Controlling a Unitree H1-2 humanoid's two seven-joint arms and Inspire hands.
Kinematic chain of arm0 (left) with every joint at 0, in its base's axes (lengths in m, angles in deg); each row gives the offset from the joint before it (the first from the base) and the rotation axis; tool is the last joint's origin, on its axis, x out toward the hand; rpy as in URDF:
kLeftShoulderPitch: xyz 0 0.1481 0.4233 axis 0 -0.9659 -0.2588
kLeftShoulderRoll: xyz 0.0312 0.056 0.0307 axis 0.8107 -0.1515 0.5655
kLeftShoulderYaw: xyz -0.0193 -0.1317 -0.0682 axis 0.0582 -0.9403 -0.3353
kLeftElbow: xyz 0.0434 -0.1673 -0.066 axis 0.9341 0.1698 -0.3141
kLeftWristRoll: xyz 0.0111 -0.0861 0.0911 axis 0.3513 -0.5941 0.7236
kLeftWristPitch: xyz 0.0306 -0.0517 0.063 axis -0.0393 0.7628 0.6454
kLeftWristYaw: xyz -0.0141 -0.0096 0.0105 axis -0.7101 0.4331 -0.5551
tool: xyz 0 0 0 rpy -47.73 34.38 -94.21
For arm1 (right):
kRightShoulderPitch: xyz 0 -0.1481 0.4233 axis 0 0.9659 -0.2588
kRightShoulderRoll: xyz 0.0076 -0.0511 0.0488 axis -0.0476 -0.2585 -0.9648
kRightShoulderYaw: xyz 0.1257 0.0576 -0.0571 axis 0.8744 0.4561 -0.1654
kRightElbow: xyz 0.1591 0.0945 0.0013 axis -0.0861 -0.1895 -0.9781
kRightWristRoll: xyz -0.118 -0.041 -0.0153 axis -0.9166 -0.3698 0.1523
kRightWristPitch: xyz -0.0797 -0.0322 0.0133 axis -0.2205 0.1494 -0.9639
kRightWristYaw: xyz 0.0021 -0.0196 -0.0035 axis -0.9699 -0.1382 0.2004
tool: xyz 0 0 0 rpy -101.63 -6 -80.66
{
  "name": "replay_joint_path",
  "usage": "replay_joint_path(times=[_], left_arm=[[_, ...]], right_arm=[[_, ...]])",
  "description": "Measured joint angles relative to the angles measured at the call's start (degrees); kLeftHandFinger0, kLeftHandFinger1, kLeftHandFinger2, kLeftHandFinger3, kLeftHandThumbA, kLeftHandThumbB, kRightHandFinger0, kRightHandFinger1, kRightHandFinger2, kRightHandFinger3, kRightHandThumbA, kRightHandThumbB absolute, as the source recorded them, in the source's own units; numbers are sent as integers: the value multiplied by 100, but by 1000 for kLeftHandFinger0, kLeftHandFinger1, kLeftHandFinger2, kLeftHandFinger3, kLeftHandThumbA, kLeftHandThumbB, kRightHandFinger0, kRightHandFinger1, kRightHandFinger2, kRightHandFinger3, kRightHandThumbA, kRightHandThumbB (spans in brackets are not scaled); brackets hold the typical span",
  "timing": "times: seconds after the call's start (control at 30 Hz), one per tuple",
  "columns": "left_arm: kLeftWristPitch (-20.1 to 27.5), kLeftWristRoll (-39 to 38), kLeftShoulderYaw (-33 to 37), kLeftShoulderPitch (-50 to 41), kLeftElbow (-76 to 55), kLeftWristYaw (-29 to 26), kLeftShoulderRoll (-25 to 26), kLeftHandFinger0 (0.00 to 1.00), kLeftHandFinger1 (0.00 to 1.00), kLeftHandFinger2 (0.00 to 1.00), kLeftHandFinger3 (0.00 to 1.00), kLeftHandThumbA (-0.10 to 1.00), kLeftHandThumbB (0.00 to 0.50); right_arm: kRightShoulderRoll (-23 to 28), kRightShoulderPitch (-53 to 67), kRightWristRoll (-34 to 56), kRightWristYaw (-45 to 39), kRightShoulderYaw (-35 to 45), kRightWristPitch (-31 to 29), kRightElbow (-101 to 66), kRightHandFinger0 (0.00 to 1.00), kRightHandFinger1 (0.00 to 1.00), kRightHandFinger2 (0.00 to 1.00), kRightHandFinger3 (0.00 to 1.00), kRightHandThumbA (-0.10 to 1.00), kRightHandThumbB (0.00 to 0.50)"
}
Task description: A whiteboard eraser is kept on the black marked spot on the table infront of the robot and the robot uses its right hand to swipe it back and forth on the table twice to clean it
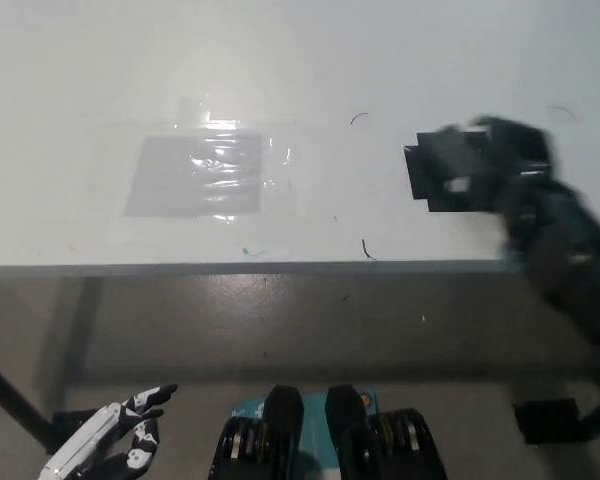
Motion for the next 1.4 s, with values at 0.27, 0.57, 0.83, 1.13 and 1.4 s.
replay_joint_path(times=[0.27,0.57,0.83,1.13,1.4], left_arm=[[8,-5,-10,-36,14,-1,-2,1000,1000,1000,1000,839,482],[35,-17,-30,-33,78,-2,-16,1000,1000,1000,1000,829,486],[39,-6,-24,-44,109,-4,-40,1000,1000,1000,1000,840,472],[33,1,-18,20,113,-3,-45,1000,1000,1000,1000,865,494],[29,23,-19,46,100,-4,-41,1000,1000,1000,1000,856,496]], right_arm=[[1198,434,153,-106,256,-177,-45,226,376,488,666,219,170],[1604,642,215,-155,374,-181,-50,343,471,544,743,283,159],[1073,410,187,-117,361,180,-31,2,63,228,633,196,175],[-67,44,104,9,244,326,-56,0,112,131,166,179,127],[-1409,-235,51,10,79,322,-181,0,219,315,266,74,114]])
